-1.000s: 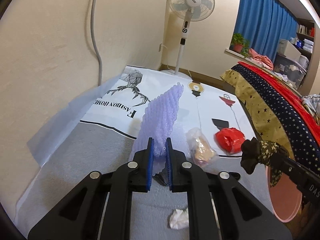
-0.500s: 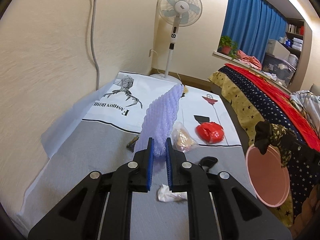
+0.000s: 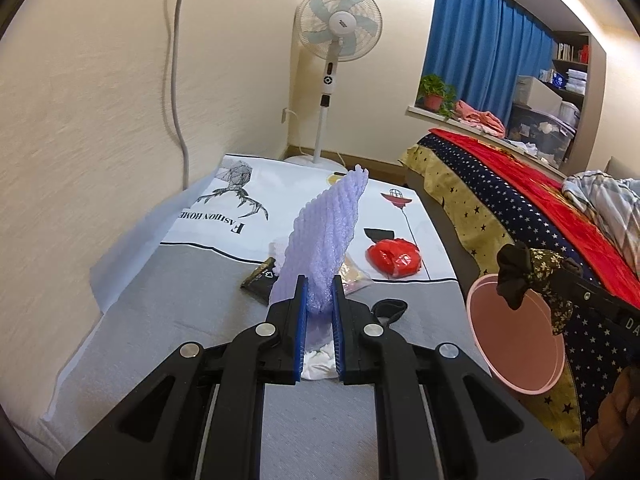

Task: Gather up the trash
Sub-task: 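Carry the black cloth and lavender sponge with both tools over the pink bin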

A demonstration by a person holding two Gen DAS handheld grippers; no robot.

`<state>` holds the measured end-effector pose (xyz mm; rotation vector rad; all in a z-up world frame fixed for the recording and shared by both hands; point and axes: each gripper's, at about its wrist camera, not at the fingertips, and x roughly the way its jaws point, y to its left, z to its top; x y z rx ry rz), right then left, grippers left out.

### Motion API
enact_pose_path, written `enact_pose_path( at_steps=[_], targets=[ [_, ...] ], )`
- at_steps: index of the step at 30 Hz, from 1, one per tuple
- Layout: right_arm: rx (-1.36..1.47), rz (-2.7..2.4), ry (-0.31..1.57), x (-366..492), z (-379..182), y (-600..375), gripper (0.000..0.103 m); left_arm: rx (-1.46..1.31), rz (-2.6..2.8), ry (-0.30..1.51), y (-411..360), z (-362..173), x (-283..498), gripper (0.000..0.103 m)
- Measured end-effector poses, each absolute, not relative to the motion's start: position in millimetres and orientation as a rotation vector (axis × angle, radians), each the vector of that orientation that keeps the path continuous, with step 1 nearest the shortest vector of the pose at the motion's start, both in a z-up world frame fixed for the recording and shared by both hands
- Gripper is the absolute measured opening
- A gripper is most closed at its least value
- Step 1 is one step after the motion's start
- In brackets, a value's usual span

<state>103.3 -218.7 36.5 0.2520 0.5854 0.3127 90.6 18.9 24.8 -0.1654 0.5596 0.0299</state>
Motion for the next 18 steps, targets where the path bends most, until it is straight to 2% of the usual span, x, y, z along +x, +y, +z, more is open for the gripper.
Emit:
enact_pose_path(
  at_steps=[18],
  targets=[
    [0.254,0.292,0.596,105.6,28.6,-220.5,0.018,-0.156,0.018,0.554,16.6,25.2,87.6,0.011]
  ],
)
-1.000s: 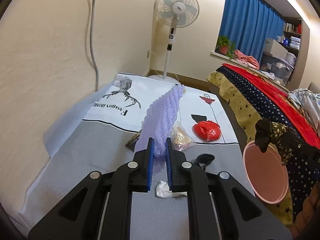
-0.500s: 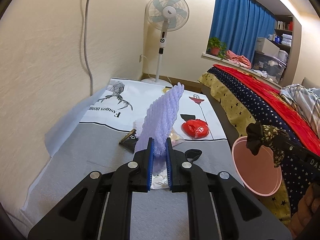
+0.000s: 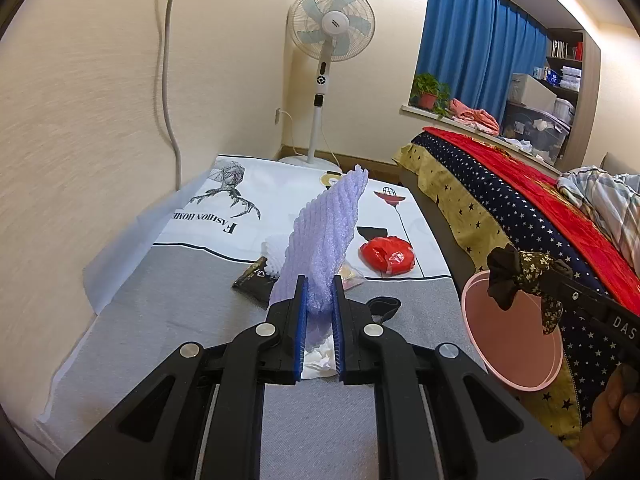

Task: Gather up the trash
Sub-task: 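Carry the black cloth and lavender sponge with both tools over the pink bin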

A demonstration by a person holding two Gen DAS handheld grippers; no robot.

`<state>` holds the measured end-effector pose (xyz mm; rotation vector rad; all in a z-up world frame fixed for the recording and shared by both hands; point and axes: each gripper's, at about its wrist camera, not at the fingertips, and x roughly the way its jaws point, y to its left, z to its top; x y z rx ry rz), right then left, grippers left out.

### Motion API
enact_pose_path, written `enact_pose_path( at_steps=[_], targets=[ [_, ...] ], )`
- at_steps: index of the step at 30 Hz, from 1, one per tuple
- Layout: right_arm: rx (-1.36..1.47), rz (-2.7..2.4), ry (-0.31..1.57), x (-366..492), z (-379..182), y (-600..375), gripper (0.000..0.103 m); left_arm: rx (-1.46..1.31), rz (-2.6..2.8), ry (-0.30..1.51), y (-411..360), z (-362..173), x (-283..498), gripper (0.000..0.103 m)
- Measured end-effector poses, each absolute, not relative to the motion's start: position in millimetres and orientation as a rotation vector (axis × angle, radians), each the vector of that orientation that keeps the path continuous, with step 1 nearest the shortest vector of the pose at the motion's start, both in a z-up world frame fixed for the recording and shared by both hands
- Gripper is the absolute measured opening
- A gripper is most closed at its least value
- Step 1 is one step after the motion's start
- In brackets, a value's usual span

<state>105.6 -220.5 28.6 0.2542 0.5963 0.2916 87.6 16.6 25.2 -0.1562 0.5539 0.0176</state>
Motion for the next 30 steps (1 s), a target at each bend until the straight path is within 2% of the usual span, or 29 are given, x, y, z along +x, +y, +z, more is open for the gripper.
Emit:
enact_pose_path(
  at_steps=[30],
  targets=[
    [0.257,0.174,0.575,123,24,-245,0.018,-0.13,-0.047,0.562,-15,15,106,0.011]
  ],
)
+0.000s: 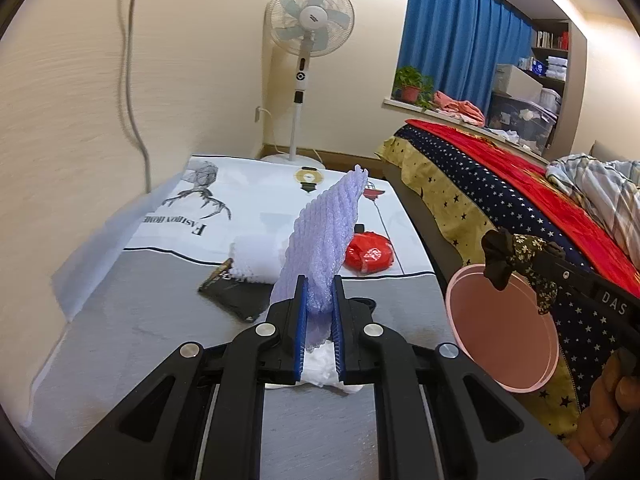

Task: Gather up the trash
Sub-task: 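Carry the black cloth and lavender sponge with both tools over the pink bin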

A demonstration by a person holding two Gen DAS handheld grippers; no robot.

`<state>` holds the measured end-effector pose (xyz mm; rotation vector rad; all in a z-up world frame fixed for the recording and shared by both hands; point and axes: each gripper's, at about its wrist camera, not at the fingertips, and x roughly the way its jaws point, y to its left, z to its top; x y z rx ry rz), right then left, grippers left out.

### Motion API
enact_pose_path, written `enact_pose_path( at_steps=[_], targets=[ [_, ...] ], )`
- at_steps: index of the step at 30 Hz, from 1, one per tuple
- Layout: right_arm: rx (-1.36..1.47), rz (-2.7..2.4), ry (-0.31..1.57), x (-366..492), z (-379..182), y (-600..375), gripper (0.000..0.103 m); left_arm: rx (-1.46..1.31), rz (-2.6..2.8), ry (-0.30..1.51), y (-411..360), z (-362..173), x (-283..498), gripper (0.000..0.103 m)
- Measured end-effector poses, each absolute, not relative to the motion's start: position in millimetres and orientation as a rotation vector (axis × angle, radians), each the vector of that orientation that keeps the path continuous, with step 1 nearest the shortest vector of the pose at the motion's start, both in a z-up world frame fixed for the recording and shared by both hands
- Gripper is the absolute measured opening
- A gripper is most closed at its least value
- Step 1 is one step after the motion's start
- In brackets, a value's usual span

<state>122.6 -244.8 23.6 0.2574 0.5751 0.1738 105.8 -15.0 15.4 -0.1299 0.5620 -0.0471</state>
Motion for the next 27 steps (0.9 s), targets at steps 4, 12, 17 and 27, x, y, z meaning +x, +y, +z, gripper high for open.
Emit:
enact_pose_path(
  at_steps=[4,12,17,27],
  targets=[
    [0.268,0.153,0.58,125,21,-252,0.018,-0.127,-0.064,0.564,-24,13,110,0.011],
    [0.278,0.113,0.589,131,16,-262,0.018,-0.116,-0.099,0.568,-39,9,119,0.011],
    [0.286,0.086,0.591,133,13,-270,0.018,-0.116,-0.123,0.575,-49,6,125,0.011],
    [0.348,-0.019,0.597,135,6,-303,0.018,-0.12,-0.202,0.577,-82,1,136,0.011]
  ],
)
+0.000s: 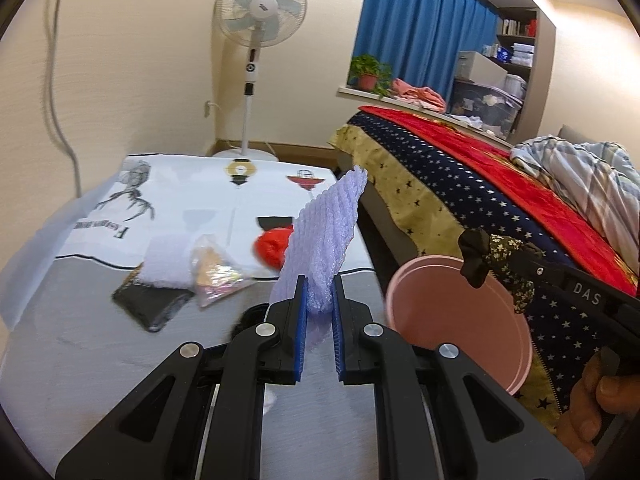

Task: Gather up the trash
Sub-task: 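Carry the black cloth and lavender sponge with both tools over the pink bin, then open both tools to drop the cloth and sponge into the bin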

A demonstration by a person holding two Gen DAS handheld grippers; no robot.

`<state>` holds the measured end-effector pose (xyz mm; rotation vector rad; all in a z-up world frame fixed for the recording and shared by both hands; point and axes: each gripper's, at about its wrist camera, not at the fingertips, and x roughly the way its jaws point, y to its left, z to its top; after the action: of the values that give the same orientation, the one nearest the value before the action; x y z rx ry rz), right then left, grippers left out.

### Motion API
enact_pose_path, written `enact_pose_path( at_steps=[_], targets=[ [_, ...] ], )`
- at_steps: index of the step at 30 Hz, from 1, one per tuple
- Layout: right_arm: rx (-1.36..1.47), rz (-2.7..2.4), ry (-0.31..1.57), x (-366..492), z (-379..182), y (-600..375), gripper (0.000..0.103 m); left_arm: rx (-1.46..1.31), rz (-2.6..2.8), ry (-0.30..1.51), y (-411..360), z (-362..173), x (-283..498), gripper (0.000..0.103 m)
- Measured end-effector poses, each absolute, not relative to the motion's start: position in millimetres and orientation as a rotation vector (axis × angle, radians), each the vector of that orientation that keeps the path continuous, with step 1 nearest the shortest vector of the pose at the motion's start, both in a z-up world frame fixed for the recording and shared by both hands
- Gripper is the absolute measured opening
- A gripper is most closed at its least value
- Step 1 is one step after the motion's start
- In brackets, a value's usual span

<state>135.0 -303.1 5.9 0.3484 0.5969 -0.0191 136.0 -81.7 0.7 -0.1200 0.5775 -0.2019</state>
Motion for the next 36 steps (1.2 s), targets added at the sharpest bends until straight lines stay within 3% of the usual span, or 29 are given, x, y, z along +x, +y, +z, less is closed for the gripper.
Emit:
enact_pose_path(
  at_steps=[29,32,35,36],
  targets=[
    [0.398,-0.298,0.642,124,-13,-372,0.019,-0.078,-0.481,0.661,-193,-26,166,0.011],
    [0.407,-0.3,0.644,123,-13,-375,0.025,-0.076,-0.504,0.678,-197,-28,167,0.012],
    [0.408,-0.32,0.658,123,-16,-376,0.038,-0.067,-0.493,0.691,-196,-32,167,0.03],
    [0.412,-0.327,0.659,122,-16,-377,0.038,-0.065,-0.486,0.691,-194,-32,167,0.031]
  ],
)
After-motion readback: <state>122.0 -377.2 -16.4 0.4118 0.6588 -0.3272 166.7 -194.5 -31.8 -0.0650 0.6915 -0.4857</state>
